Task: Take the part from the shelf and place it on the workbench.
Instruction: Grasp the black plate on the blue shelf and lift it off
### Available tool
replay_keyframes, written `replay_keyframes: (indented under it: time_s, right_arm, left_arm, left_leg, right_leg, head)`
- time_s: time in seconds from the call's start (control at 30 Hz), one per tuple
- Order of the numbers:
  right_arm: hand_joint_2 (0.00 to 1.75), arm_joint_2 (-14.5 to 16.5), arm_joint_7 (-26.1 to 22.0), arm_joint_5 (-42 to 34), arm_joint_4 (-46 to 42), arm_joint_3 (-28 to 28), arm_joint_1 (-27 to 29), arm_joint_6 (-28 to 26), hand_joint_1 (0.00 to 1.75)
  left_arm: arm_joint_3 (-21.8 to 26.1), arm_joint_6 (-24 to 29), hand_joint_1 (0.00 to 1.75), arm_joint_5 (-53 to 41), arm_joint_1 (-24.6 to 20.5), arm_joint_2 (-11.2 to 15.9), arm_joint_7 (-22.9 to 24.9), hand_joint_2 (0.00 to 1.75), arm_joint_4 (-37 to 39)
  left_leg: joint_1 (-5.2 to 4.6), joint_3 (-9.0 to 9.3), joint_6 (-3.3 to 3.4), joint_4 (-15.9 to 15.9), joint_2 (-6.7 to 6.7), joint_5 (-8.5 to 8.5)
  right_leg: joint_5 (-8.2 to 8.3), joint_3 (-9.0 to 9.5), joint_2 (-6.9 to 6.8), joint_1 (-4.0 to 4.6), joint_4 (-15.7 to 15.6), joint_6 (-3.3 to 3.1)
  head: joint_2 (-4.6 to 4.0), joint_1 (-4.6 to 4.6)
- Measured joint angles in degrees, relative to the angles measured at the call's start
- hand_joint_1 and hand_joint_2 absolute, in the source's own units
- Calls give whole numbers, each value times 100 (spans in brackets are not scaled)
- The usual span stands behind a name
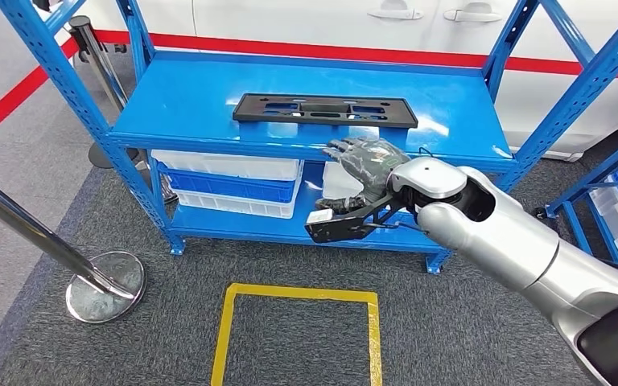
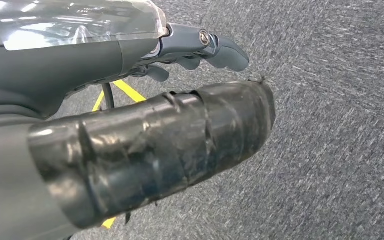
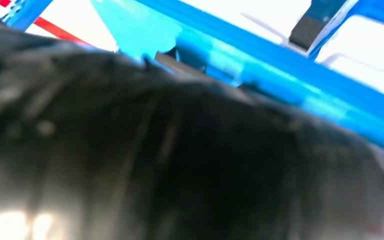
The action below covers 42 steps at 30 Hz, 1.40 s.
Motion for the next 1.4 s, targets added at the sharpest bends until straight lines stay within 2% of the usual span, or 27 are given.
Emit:
replay_keyframes:
  time_s: [0.07, 0.1, 0.13, 0.2, 0.27, 0.3, 0.33, 0.4, 0.43, 0.47, 0.5, 0.57, 0.63, 0.77, 0.83, 0.87, 0.93, 0.97, 1.0, 1.03, 1.1, 1.13, 1.17, 1.23, 1.3, 1.33, 1.4]
  right_arm:
    - [0, 0, 3, 12, -1, 23, 51, -9, 0]
    - [0, 5, 8, 19, -3, 34, 61, -11, 0]
    - [0, 18, 15, 27, -4, 46, 70, -13, 0]
    - [0, 57, 26, 36, -7, 68, 81, -11, 0]
    - [0, 95, 31, 47, -10, 78, 79, -8, 0]
    - [0, 113, 31, 51, -11, 79, 70, -4, 0]
    - [0, 137, 32, 55, -13, 82, 62, -1, 0]
    - [0, 180, 24, 51, -13, 102, 54, 17, 0]
    - [0, 194, 17, 47, -13, 114, 58, 27, 0]
    - [0, 202, 10, 42, -12, 124, 61, 37, 0]
    - [0, 207, 4, 38, -12, 129, 62, 43, 0]
    - [0, 210, 1, 37, -9, 131, 56, 48, 0]
    - [0, 210, -4, 37, -3, 133, 39, 49, 0]
    - [0, 214, -13, 37, 3, 140, 22, 50, 0]
    - [0, 214, -13, 37, 4, 140, 9, 48, 0]
    - [0, 213, -13, 37, 6, 140, 7, 48, 0]
    - [0, 212, -15, 37, 13, 151, 17, 49, 0]
    - [0, 212, -16, 36, 17, 158, 30, 49, 0]
    - [0, 212, -18, 36, 21, 165, 39, 50, 0]
    - [0, 212, -20, 35, 25, 168, 43, 49, 0]
    - [0, 212, -20, 32, 33, 168, 39, 48, 0]
    - [0, 212, -21, 27, 38, 169, 32, 49, 0]
    - [0, 212, -25, 21, 43, 169, 25, 49, 0]
    - [0, 212, -40, 11, 55, 170, 12, 51, 0]
    - [0, 209, -59, 7, 68, 170, 5, 48, 0]
    - [0, 207, -67, 5, 76, 170, -3, 45, 0]
    - [0, 206, -73, 3, 96, 172, -10, 39, 0]
  left_arm:
    - [-2, -1, 0, -5, 2, -3, -8, 0, 2]
    - [-3, -1, 0, -7, -1, -2, -13, 0, 3]
    - [-3, 1, 0, -7, -4, -2, -18, 0, 6]
    - [-3, 10, 0, -7, -14, -1, -23, 0, 25]
    - [-3, 25, 0, -5, -21, 2, -28, 0, 51]
    - [-3, 29, 0, -4, -25, 4, -32, 0, 62]
    - [-3, 33, 0, -3, -26, 6, -34, 0, 71]
    - [-3, 49, 0, 2, -28, 12, -37, 0, 103]
    - [-3, 61, 0, 4, -27, 15, -38, 0, 126]
    - [-3, 80, 0, 7, -25, 19, -41, 0, 153]
    - [-3, 101, 0, 9, -24, 22, -44, 0, 180]
    - [-3, 146, 0, 19, -22, 41, -51, 0, 228]
    - [-3, 181, 0, 28, -26, 67, -53, 0, 269]
    - [-5, 220, 0, 32, -27, 93, -53, 0, 324]
    - [-7, 223, 0, 32, -29, 96, -53, 0, 338]
    - [-8, 224, 0, 32, -31, 96, -54, 0, 342]
    - [-8, 224, 0, 32, -38, 96, -54, 0, 354]
    - [-8, 224, 0, 32, -40, 96, -54, 0, 362]
    - [-8, 224, 0, 32, -41, 96, -54, 0, 369]
    - [-8, 224, 0, 32, -40, 95, -53, 0, 375]
    - [-8, 224, 0, 33, -32, 94, -54, 0, 386]
    - [-8, 224, 0, 36, -35, 93, -54, 0, 390]
    - [-8, 223, 0, 42, -40, 93, -55, 0, 393]
    - [-8, 220, 0, 54, -54, 90, -58, 0, 397]
    - [-8, 215, 0, 57, -58, 86, -60, 0, 397]
    - [-8, 212, 0, 56, -58, 85, -57, 0, 396]
    - [-8, 208, 0, 54, -57, 89, -44, 0, 396]
  left_leg:
    - [-5, 67, -32, 3, -6, -57]
    - [-11, 77, -56, 8, -7, -79]
    - [-16, 74, -85, 8, -6, -91]
    - [-23, 67, -150, -7, 2, -100]
    - [-14, 72, -206, 40, 18, -156]
    - [-11, 21, -225, 184, 23, -241]
    - [-6, -93, -236, 429, 25, -365]
    - [-8, -506, -258, 1180, 25, -661]
    - [-8, -700, -266, 1477, 24, -723]
    - [-8, -816, -268, 1605, 25, -681]
    - [-8, -810, -260, 1500, 25, -528]
    - [-10, -511, -219, 764, 25, -66]
    - [-36, -225, -172, 161, 21, 152]
    - [-54, -138, -79, 1, 15, 121]
    - [-28, -79, -15, -52, 19, 118]
    - [-21, -54, 11, -67, 23, 110]
    - [-21, -32, 38, -68, 24, 81]
    - [-21, -18, 43, -65, 23, 63]
    - [-21, 3, 41, -62, 19, 43]
    - [-21, 38, 34, -59, 13, 17]
    - [-20, 121, 8, -60, 5, -44]
    - [-27, 145, -16, -56, 2, -68]
    - [-30, 148, -41, -52, 3, -84]
    - [-34, 145, -103, -63, 8, -100]
    - [-28, 156, -159, -39, 18, -151]
    - [-27, 115, -178, 86, 21, -228]
    - [-22, -180, -200, 696, 24, -510]
  right_leg:
    - [451, 251, -7, 2, -701, -33]
    - [556, 373, -8, 18, -1002, -57]
    - [585, 444, -9, 38, -1181, -82]
    - [529, 488, 2, 66, -1283, -132]
    - [527, 547, 4, 43, -1335, -199]
    - [522, 593, 2, 29, -1368, -237]
    - [512, 634, -2, 24, -1389, -271]
    - [476, 677, -2, 43, -1393, -319]
    - [458, 694, -2, 55, -1391, -331]
    - [437, 716, 0, 67, -1389, -337]
    - [414, 744, 2, 75, -1385, -336]
    - [351, 821, 3, 85, -1374, -316]
    - [294, 855, 7, 105, -1352, -275]
    - [239, 867, 7, 104, -1348, -169]
    - [79, 770, 5, 93, -1099, -110]
    - [-68, 619, 5, 78, -795, -85]
    - [-348, 182, 4, 53, -23, -47]
    - [-379, 6, 3, 39, 234, -34]
    - [-294, -75, 2, 27, 287, -28]
    - [-88, -35, 1, 19, 98, -33]
    - [407, 267, -1, 19, -664, -71]
    - [554, 416, -2, 37, -1009, -98]
    - [598, 507, -3, 58, -1217, -122]
    - [543, 561, 5, 96, -1341, -165]
    - [531, 621, 10, 66, -1405, -215]
    - [530, 662, 7, 48, -1440, -247]
    - [510, 724, 1, 39, -1471, -304]
  head:
    - [0, -1]
    - [1, 1]
    - [1, -2]
    - [1, -4]
    - [1, -4]
    - [1, -5]
    - [1, -5]
    - [0, -5]
    - [0, -5]
    - [0, -5]
    - [0, -6]
    - [0, -5]
    - [1, -5]
    - [0, -2]
    - [0, -1]
    - [0, 1]
    - [0, 1]
    - [0, 1]
    - [0, 1]
    - [0, 1]
    - [0, -1]
    - [1, -2]
    - [1, -2]
    - [1, 1]
    - [0, 1]
    - [0, 0]
    - [0, -1]
